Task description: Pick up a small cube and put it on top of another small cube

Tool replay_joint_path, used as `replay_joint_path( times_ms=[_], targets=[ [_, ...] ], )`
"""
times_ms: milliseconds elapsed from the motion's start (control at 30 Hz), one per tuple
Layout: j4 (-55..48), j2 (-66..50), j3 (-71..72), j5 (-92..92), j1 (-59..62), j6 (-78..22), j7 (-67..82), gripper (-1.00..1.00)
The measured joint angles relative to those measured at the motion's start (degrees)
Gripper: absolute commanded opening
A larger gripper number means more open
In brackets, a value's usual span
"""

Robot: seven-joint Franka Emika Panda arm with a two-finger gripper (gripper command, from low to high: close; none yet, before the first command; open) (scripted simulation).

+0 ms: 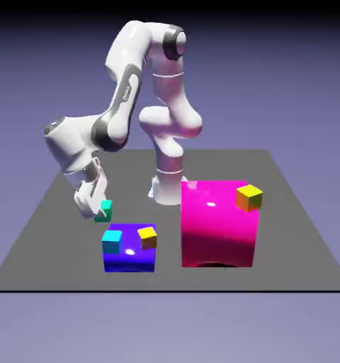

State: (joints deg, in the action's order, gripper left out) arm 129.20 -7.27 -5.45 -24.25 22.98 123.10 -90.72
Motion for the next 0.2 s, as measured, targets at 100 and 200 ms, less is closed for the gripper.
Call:
replay_joint_path(
  times_ms=[100,200],
  targets=[
    [2.53,-4.32,1.32,-2.91,-0.54,6.7,2.22,1.0],
    [1.6,-2.72,0.82,-1.69,-0.32,4.17,1.31,1.0]
  ],
)
